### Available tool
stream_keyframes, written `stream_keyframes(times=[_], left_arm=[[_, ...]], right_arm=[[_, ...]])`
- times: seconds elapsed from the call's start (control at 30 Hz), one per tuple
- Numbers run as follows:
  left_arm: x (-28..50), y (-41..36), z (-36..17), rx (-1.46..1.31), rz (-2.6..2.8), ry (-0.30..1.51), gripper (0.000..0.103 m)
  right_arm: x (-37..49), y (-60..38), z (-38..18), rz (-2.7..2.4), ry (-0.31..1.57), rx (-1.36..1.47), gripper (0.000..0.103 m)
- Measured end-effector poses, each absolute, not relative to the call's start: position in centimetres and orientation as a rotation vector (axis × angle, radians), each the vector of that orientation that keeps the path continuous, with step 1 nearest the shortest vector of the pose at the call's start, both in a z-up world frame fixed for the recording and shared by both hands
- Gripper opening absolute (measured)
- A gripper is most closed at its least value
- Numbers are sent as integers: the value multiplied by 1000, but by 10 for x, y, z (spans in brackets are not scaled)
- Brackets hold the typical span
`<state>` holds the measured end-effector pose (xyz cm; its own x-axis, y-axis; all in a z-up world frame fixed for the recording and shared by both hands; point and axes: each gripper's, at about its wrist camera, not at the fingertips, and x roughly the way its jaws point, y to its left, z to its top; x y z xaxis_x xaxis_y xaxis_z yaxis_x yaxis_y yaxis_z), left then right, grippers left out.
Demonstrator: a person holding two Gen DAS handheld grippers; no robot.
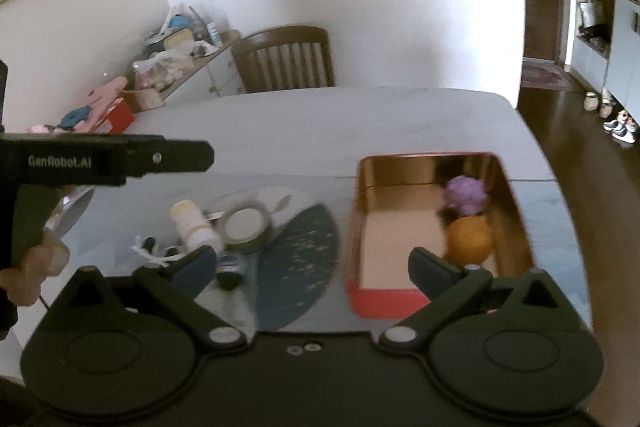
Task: Organize rigid objects
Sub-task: 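Withdraw both tools from the red box back over the table, then grasp the red snack packet with the left tool while the right tool grasps the dark eraser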
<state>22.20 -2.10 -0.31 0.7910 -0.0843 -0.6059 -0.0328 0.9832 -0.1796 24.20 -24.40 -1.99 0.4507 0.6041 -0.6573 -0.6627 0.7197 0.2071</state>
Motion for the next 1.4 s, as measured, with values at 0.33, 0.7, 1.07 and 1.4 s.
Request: stream_keyframes(times=[0.33, 0.7, 1.07, 1.4], left_arm=[[174, 44, -9, -173, 30, 597, 103], [135, 118, -56, -243, 124, 659, 103], [121, 92, -117, -201, 20, 828, 103], [117, 82, -144, -195, -33, 897, 102]], right_arm=[[198, -190, -35, 829, 816, -116, 102], [170, -137, -67, 870, 866, -211, 99], [155, -101, -118, 879, 965, -377, 82], [143, -89, -134, 895, 972, -440, 63]])
